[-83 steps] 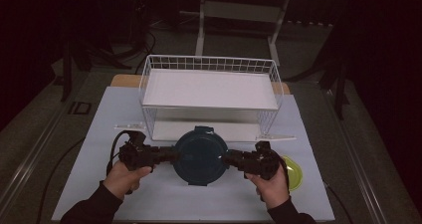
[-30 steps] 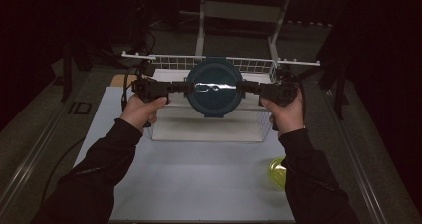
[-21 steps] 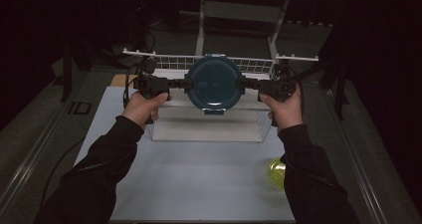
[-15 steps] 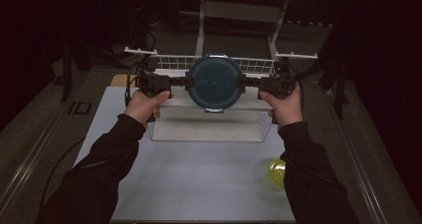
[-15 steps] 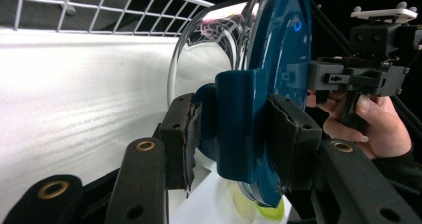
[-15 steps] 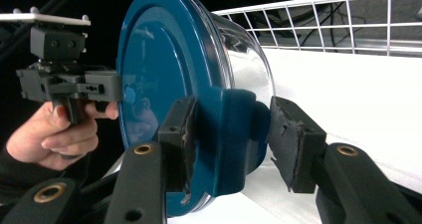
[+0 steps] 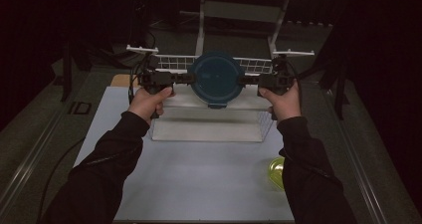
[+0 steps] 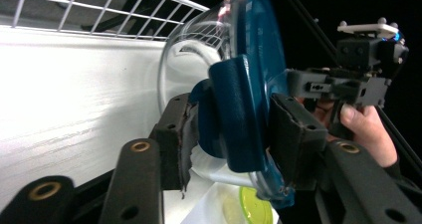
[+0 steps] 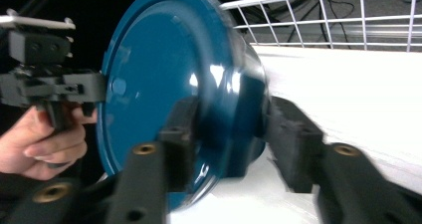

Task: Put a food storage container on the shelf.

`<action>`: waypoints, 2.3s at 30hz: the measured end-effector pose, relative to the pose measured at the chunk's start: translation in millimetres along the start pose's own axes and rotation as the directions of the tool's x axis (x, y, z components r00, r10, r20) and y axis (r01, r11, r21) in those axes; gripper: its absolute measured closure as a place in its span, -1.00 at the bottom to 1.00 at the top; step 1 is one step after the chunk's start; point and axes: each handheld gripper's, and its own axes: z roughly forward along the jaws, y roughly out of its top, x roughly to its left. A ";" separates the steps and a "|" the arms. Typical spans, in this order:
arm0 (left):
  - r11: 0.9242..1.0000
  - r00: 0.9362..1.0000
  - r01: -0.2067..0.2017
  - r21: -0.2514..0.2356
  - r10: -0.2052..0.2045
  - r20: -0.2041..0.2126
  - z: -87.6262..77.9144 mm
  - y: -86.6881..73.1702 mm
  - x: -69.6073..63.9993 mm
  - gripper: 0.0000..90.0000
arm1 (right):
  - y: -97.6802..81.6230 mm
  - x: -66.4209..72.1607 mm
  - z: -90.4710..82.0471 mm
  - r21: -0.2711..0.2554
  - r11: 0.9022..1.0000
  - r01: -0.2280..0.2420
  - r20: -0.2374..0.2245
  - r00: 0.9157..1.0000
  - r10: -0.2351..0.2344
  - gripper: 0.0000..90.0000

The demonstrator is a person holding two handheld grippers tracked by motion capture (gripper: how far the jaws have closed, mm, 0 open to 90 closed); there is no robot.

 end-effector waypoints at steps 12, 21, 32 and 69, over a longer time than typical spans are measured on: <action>0.993 0.993 0.116 0.034 -0.115 -0.020 7.5 3.2 13.6 0.05 | -0.1 0.1 7.6 -0.018 1.000 -0.026 0.048 0.998 0.027 0.27; 1.000 0.997 0.025 0.019 -0.024 -0.075 7.8 2.3 5.0 0.05 | -4.5 3.1 4.1 -0.037 0.999 0.008 0.066 0.998 -0.006 0.24; 0.990 0.986 -0.128 -0.055 0.121 -0.113 -10.7 -6.0 -11.8 -0.20 | -18.3 22.3 -7.4 -0.030 0.995 0.098 0.045 0.994 -0.097 0.25; 0.859 0.842 -0.512 -0.021 0.497 -0.208 -41.2 -127.2 -32.5 -1.00 | -50.6 61.7 21.2 0.042 0.977 0.208 -0.037 0.978 -0.206 1.00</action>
